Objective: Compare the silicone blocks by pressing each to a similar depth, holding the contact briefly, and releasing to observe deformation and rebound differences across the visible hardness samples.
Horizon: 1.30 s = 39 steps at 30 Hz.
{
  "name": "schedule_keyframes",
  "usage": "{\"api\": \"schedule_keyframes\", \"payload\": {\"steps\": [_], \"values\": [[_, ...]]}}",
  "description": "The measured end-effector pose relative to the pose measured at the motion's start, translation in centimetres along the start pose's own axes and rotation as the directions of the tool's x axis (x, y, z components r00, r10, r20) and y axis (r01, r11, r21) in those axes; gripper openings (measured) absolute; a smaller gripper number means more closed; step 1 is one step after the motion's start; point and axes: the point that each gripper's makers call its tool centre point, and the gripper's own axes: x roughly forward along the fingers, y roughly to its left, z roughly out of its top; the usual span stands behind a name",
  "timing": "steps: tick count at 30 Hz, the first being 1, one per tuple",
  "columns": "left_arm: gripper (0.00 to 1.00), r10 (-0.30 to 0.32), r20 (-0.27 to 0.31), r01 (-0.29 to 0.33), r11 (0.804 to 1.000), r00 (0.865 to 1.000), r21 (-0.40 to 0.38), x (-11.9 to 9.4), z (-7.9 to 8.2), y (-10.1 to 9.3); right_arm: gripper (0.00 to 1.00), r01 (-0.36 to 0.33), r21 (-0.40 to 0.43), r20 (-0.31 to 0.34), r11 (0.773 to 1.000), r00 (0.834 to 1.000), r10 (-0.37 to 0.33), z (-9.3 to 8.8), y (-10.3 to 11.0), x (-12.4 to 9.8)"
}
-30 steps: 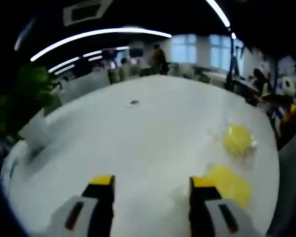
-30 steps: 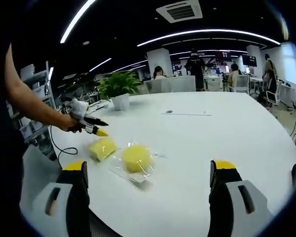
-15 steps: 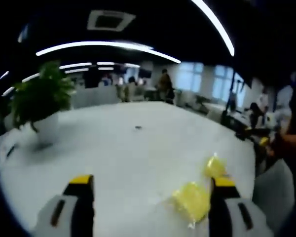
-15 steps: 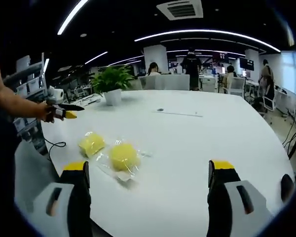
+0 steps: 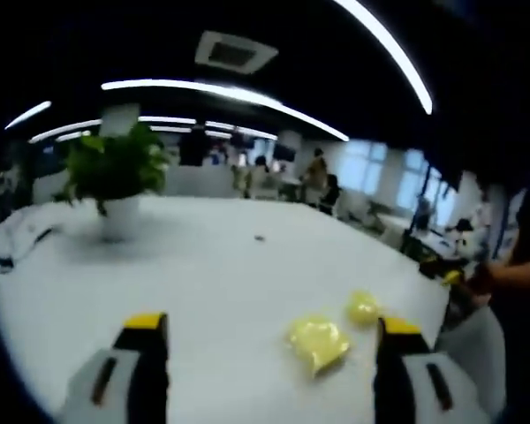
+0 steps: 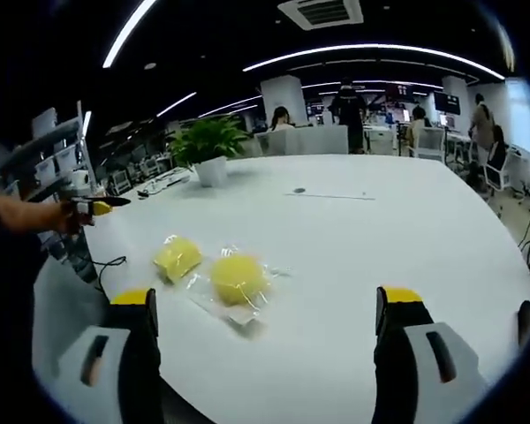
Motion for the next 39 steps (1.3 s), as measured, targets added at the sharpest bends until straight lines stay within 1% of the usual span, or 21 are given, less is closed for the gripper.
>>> {"api": "schedule_keyframes", "payload": {"steps": [3,6,9,11,13,17,19,22,24,26,28,29,30,32,36,39], "values": [[1.0,0.01,0.001,-0.01,1.0,1.0,0.005,-0.9,-0.1,0.3,0.96,-0.01,-0.008,-0.004,1.0,1.0,0.01,-0.1,0.6,0.2],[1.0,0.028,0.02,-0.028,0.999,0.999,-0.02,-1.8,-0.2,0.6,0.96,-0.014,-0.027,-0.007,1.0,1.0,0.014,-0.2,0.8,0.4],[1.0,0.028,0.018,-0.027,0.999,0.999,-0.03,-1.9,-0.6,0.3,0.96,-0.021,-0.022,-0.016,1.0,1.0,0.021,-0.3,0.9,0.4],[1.0,0.025,0.004,-0.025,1.0,1.0,-0.015,-1.9,-1.0,-0.1,0.96,-0.026,-0.037,-0.017,0.999,1.0,0.026,-0.3,1.1,0.3],[1.0,0.023,-0.002,-0.023,1.0,1.0,-0.002,-2.0,-1.0,-0.4,0.96,-0.022,-0.045,-0.03,0.999,0.999,0.02,-0.7,1.0,0.0],[1.0,0.021,0.021,-0.02,1.0,1.0,-0.018,-2.1,-0.7,0.1,0.97,-0.023,-0.047,-0.033,0.999,0.999,0.021,-1.4,1.2,-0.8],[1.0,0.025,0.012,-0.025,0.999,1.0,-0.021,-2.2,-0.9,0.2,0.97,-0.019,-0.057,-0.035,0.998,0.999,0.017,-1.5,1.4,-0.9],[1.0,0.013,0.009,-0.013,1.0,1.0,0.0,-2.3,-1.0,-0.4,0.96,-0.028,-0.054,-0.006,0.998,1.0,0.028,-1.1,1.7,-1.1],[1.0,0.001,0.003,-0.001,1.0,1.0,0.017,-2.4,-1.0,-0.8,0.97,-0.033,-0.077,0.019,0.997,0.999,0.035,-0.7,2.1,-1.1],[1.0,-0.005,-0.009,0.005,1.0,1.0,0.002,-2.4,-1.5,-0.6,0.96,-0.036,-0.073,0.011,0.997,0.999,0.037,-1.0,2.4,-1.0],[1.0,0.008,-0.009,-0.008,1.0,1.0,0.004,-2.6,-1.9,-0.4,0.96,-0.032,-0.078,0.01,0.996,0.999,0.033,-1.2,2.5,-1.0],[1.0,0.006,-0.006,-0.006,1.0,1.0,-0.007,-2.7,-1.9,-0.4,0.96,-0.03,-0.076,0.008,0.997,0.999,0.031,-1.2,2.5,-1.0],[1.0,-0.004,-0.006,0.004,0.999,1.0,-0.034,-2.8,-2.2,-0.4,0.96,-0.033,-0.067,0.01,0.997,0.999,0.034,-1.2,2.6,-1.1],[1.0,-0.001,-0.012,0.0,1.0,1.0,-0.021,-2.9,-2.4,-0.3,0.96,-0.031,-0.068,0.005,0.997,0.999,0.032,-1.4,2.5,-1.2],[1.0,-0.003,-0.019,0.003,1.0,1.0,-0.023,-3.2,-2.5,-0.3,0.96,-0.031,-0.067,0.005,0.997,0.999,0.032,-1.3,2.4,-1.1],[1.0,-0.001,-0.018,0.0,0.999,1.0,-0.032,-3.2,-2.5,-0.1,0.96,-0.034,-0.04,-0.006,0.999,0.999,0.034,-1.3,2.4,-1.0]]}}
